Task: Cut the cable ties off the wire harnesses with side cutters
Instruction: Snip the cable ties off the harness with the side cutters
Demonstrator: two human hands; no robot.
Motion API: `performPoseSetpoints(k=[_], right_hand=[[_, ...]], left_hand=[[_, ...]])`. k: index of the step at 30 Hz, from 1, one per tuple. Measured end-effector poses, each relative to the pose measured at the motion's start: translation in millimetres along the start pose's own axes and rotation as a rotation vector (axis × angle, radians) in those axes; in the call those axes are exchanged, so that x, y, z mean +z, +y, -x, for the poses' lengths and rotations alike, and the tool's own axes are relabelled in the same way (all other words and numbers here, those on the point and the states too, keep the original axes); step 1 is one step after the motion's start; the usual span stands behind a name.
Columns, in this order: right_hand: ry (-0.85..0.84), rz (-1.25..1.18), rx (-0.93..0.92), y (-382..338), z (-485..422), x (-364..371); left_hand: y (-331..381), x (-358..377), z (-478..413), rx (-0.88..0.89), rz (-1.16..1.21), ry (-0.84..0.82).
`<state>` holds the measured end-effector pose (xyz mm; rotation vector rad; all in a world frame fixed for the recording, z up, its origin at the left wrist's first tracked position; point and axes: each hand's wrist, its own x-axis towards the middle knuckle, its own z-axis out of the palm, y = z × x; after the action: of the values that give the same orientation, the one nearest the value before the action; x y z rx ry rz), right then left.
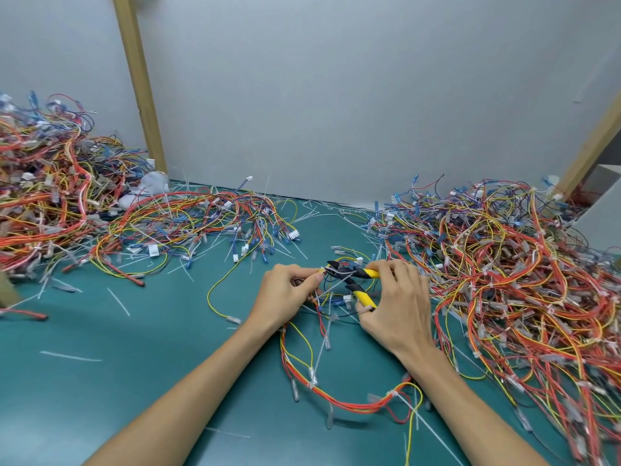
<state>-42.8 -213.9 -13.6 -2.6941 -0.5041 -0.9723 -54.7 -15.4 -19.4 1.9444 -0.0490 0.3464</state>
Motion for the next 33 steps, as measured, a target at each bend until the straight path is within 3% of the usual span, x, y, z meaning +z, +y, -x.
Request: performPoseSetpoints(k=[5,16,22,33], right_hand=[[-0.018,0.010,-0.009,0,0,2],[0.004,-0.012,-0.019,3,0,4],[-0.165,-0.240,0.161,0,-3,-1],[-0.093,-0.173,0.112,-10,2,2]], left_hand=[[4,3,3,0.129,-0.137,0.091],[7,3,4,0.302,-0.282,0.121],[8,-2,2,0.299,-0.363,0.064],[8,0,1,0.226,-0.368,0.027]])
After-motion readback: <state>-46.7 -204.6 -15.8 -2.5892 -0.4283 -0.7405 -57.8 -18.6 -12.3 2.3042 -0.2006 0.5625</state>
